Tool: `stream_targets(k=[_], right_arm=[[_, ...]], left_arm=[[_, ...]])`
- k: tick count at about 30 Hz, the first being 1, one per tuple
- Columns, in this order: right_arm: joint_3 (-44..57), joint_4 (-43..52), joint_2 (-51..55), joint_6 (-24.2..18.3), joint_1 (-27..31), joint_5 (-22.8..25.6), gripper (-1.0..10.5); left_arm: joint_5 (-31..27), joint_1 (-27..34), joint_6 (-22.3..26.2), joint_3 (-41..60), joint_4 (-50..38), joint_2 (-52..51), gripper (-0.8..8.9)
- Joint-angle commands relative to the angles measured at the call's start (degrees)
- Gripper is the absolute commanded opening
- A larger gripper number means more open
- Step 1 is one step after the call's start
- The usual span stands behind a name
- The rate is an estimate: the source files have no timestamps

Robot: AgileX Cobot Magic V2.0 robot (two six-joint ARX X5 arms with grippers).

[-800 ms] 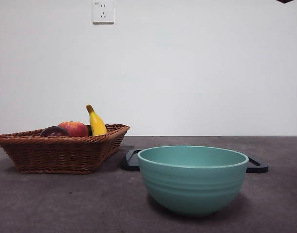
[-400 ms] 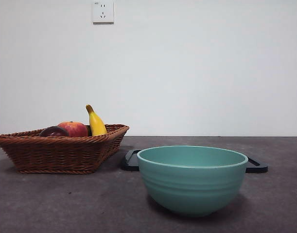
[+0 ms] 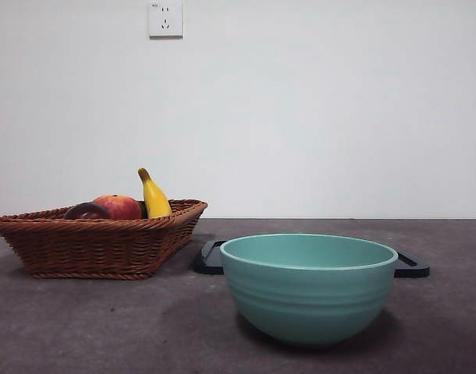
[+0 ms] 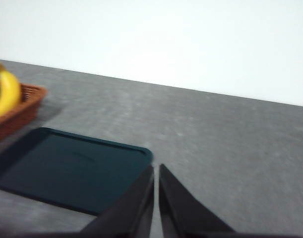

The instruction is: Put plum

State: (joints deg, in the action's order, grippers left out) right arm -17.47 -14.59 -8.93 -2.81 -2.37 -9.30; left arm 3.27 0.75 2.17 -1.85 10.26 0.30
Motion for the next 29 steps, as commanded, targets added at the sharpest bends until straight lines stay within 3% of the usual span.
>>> stream_targets(k=[1,7,14,29], right_arm=[[3.65,2.43,2.62,-0.20,0.44,2.10,0.1],[10.80,5.68,6.67,0.55,0.66,6.71,0.1],[16.44,9.20,8.72,1.40,0.66,6.78,0.1],[16.85,4.46,8.68,2.25,0.63,6.75,0.1]], left_arm=[[0.00,0.13,-0.09,1.20,0.44,-0.13,0.08],[0.00,0.13,-0.09,1.20,0.44,-0.11,0.08],[0.00,0.13,-0.09,1.20,0.46,-0.13,0.08],[0.00,0.13,-0.09,1.18,0.46,-0.13,0.08]])
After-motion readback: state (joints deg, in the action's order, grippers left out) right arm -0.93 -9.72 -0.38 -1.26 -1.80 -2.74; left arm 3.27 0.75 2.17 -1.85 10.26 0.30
